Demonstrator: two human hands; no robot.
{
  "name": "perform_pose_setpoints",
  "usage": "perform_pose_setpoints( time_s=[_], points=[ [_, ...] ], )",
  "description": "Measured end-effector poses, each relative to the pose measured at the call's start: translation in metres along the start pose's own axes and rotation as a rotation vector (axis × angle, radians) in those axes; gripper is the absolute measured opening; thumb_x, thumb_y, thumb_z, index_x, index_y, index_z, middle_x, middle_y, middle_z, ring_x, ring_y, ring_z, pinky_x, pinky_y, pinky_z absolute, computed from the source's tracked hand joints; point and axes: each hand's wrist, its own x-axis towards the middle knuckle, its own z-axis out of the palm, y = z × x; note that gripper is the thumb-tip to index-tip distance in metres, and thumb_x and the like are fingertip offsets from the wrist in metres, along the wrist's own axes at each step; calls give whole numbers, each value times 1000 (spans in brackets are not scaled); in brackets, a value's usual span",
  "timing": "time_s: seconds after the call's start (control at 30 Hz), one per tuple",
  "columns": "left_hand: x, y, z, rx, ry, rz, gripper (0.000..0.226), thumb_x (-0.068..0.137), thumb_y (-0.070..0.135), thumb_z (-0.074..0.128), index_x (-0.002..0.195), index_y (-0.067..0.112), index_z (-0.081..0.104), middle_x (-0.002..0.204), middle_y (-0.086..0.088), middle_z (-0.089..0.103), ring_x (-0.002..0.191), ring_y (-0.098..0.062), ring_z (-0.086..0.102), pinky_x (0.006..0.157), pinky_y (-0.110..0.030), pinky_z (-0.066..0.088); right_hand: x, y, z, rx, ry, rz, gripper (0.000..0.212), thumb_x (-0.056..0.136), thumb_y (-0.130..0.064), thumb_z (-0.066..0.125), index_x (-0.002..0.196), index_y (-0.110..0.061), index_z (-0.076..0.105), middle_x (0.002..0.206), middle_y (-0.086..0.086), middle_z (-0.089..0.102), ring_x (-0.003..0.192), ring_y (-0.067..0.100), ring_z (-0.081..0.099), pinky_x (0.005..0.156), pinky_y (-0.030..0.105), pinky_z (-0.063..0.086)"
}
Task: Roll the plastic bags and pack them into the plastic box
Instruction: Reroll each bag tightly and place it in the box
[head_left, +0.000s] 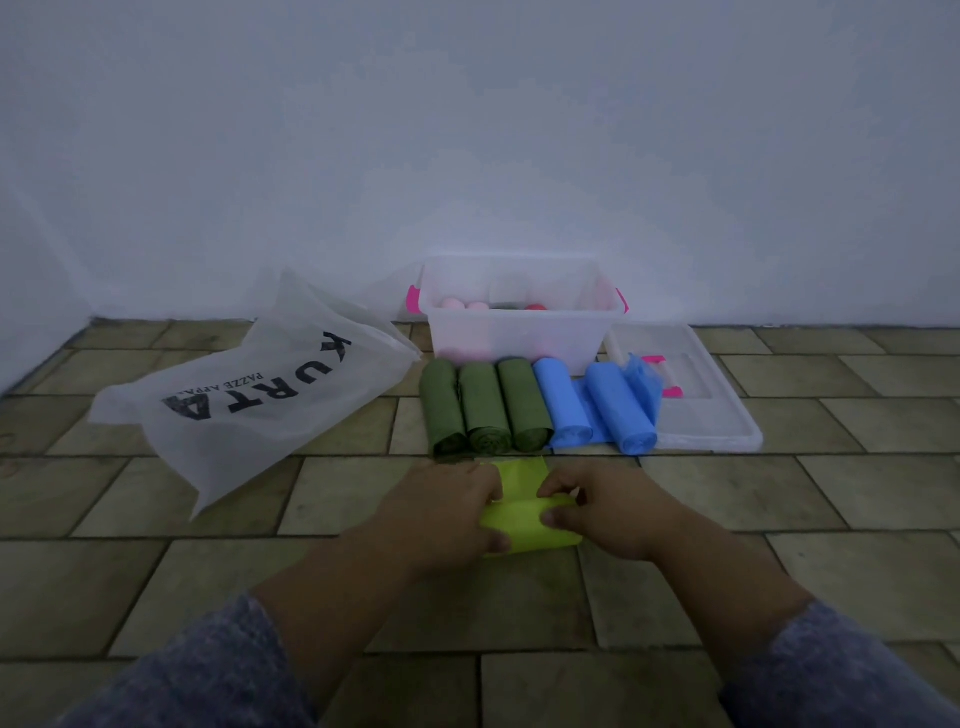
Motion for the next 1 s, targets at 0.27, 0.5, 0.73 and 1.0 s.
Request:
perform_pose_setpoints(
  time_s=[0.27,0.5,0.73,1.0],
  points=[
    [5,-9,2,25,39,-30,46,85,60,48,120,31,54,125,8,50,111,-14,49,95,-37,28,3,1,11,-126,62,-81,45,72,-45,69,113,-37,52,122,-7,57,108,15,54,89,31,46],
    [12,-16,2,-10,-37,-80,48,90,54,46,131,30,46,127,2,57,109,-18,54,92,-34,29,10,-3,20,-263,172,-269,50,74,-47,62,120,-32,53,119,-9,57,107,15,56,83,30,43],
    [12,-10,-9,-154,165,-410,52,87,59,46,123,22,53,122,-7,47,105,-25,53,82,-36,44,25,-14,14,-393,91,-142,39,78,-53,51,111,-31,51,107,-7,59,96,17,56,79,35,39],
    [19,28,-2,-922,58,-745,86,88,41,59,152,15,7,156,-13,15,134,-33,33,97,-34,39,10,-36,13,154,-213,178,35,77,-47,65,98,-21,56,91,-2,58,79,12,54,58,24,39]
  ],
)
